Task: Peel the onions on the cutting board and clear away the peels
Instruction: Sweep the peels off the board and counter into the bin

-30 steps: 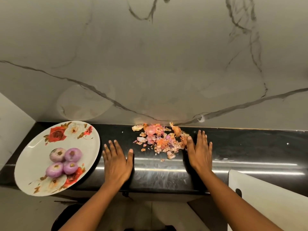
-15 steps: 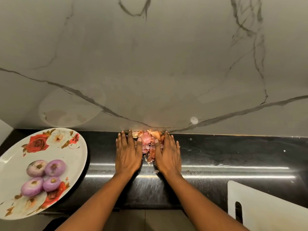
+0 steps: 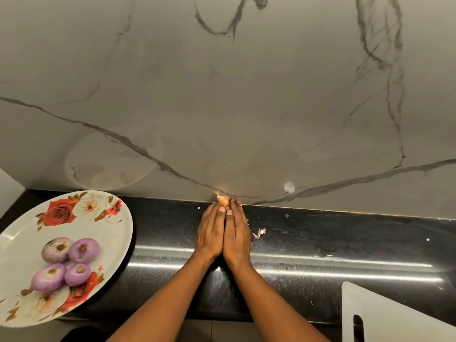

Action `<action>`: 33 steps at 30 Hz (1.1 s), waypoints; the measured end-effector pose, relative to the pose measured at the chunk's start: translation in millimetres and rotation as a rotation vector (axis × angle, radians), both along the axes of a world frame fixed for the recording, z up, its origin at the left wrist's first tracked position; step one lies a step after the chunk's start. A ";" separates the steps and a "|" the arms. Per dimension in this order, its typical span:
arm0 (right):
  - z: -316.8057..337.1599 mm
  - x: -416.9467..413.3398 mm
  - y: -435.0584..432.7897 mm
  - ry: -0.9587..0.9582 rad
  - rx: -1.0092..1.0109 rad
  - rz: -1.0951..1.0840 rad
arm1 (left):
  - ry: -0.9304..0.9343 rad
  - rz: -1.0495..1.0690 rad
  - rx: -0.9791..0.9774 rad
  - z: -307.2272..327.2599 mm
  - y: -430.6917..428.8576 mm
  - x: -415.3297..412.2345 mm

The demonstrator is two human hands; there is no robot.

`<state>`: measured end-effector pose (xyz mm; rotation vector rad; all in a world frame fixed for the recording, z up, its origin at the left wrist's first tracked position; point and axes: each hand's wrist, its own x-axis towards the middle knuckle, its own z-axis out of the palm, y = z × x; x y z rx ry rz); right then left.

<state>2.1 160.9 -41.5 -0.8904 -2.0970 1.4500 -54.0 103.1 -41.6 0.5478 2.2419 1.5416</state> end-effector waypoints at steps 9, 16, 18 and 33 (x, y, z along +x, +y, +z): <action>15.4 -14.6 -20.0 0.298 -0.683 -0.208 | -0.197 0.124 0.328 10.6 6.4 7.2; 24.1 -9.2 -19.5 0.517 -1.172 -0.323 | -0.436 0.209 0.552 14.6 5.7 15.6; 29.4 -2.5 -22.7 0.527 -1.130 -0.279 | -0.437 0.210 0.577 21.8 3.4 21.1; 151.6 26.8 -127.1 0.573 -1.021 0.036 | -0.243 0.306 0.821 142.8 -107.5 60.2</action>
